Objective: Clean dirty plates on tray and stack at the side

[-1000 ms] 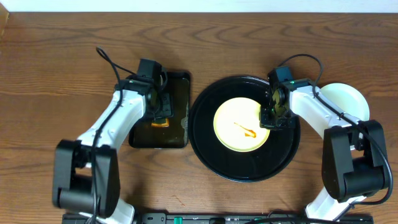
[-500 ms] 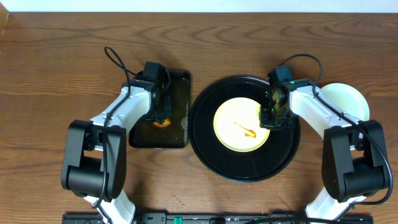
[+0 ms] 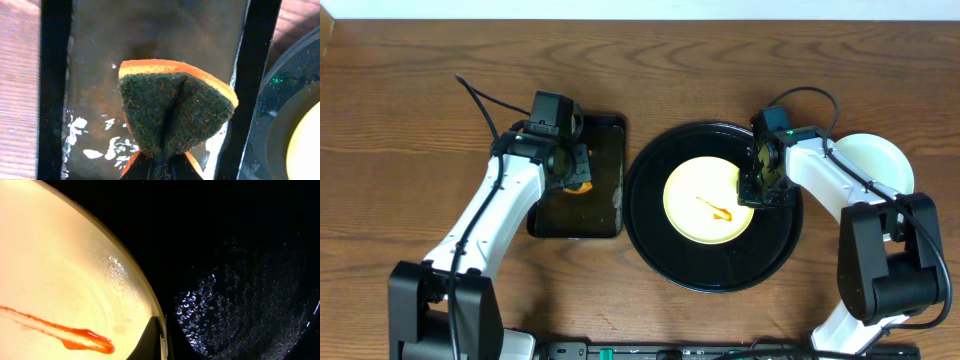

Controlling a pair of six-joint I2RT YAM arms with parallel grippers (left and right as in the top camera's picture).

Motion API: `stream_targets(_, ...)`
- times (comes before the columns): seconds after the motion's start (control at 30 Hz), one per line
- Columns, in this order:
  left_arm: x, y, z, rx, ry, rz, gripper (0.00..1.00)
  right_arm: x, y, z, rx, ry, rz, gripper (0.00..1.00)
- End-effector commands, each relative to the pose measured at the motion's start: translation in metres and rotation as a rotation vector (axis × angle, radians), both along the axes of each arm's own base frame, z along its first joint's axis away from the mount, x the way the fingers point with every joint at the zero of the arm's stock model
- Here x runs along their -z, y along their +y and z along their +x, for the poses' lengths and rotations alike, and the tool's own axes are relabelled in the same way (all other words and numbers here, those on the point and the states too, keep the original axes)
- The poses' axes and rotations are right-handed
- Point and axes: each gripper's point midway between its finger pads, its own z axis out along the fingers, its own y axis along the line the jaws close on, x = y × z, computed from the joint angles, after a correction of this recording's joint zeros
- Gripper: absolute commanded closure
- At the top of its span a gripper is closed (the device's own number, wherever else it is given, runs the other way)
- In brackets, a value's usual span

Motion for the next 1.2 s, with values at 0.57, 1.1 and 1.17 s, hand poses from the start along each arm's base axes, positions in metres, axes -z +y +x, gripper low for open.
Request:
stream_targets(0.57, -0.063, -0.024, 0.033, 0.108, -0.296, -0.119, 0.92, 0.012, -0.006, -0.013, 0.005, 0.049, -0.017, 0.99)
stream_targets(1.1, -0.174, -0.013, 0.040, 0.109, -0.690, -0.088, 0.92, 0.012, -0.006, -0.013, 0.005, 0.048, -0.017, 0.99)
stream_targets(1.17, -0.185, -0.012, 0.037, 0.108, -0.721, -0.092, 0.93, 0.012, -0.006, -0.013, 0.005, 0.048, -0.017, 0.99)
